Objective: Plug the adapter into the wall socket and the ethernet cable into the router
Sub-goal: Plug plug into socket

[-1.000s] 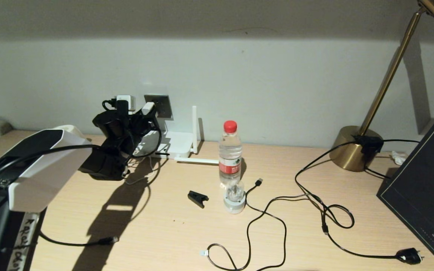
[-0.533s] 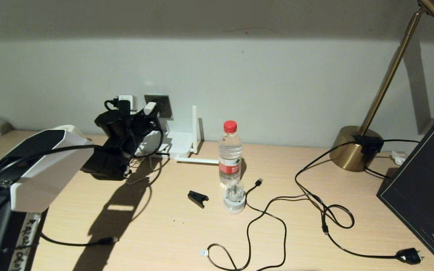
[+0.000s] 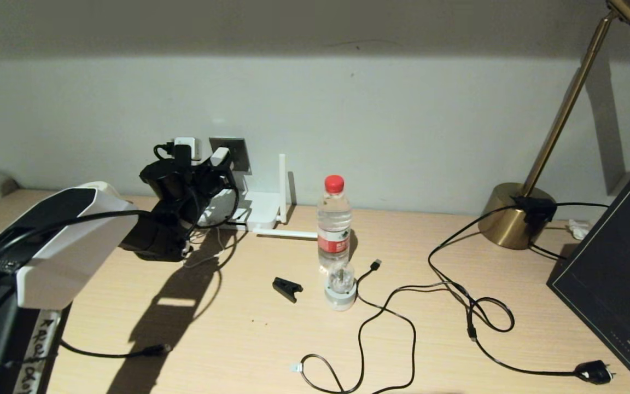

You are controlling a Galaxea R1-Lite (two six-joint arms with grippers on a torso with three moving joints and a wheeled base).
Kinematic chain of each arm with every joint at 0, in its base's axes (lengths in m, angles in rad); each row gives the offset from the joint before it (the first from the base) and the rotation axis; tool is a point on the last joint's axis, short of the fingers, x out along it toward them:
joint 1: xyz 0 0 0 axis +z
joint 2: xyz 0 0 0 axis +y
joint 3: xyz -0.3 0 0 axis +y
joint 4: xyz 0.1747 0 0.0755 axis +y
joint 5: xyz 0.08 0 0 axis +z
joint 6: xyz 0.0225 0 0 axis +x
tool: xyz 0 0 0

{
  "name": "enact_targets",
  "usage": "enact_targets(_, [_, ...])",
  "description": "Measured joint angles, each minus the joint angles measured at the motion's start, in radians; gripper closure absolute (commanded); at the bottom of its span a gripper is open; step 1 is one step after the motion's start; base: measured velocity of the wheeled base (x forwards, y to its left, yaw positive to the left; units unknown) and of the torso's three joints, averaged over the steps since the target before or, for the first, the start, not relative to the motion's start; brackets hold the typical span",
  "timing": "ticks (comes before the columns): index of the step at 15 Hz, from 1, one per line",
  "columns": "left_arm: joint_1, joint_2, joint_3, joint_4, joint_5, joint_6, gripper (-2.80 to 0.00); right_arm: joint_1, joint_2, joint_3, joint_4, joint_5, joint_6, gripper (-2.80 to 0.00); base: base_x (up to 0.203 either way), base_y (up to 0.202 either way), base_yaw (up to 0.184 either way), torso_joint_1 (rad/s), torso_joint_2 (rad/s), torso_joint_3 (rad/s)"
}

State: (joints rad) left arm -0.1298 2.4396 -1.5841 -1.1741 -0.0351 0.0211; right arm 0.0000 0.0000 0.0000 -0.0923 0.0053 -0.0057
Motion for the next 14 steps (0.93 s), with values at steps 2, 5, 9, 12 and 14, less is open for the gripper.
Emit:
enact_targets(2, [0.001,0.000,-0.009,0.007,0.000,0.000,0.00,0.000,0.000,0.000,0.000,0.000,0.000,0.00,0.000,0.000,0.000,0.000,0.00,0.000])
enact_targets(5, [0.002,0.001,-0.023,0.020,0.000,0.000,0.00,0.000,0.000,0.000,0.000,0.000,0.000,0.00,0.000,0.000,0.000,0.000,0.00,0.000])
enact_targets(9, [0.004,0.002,-0.030,0.023,0.000,0.000,0.00,0.000,0.000,0.000,0.000,0.000,0.000,0.00,0.000,0.000,0.000,0.000,0.00,0.000])
enact_targets(12, [0.006,0.005,-0.031,0.022,0.000,0.000,0.00,0.000,0.000,0.000,0.000,0.000,0.000,0.00,0.000,0.000,0.000,0.000,0.00,0.000])
enact_targets(14, [0.007,0.008,-0.031,0.022,0.001,0.000,0.00,0.000,0.000,0.000,0.000,0.000,0.000,0.00,0.000,0.000,0.000,0.000,0.00,0.000])
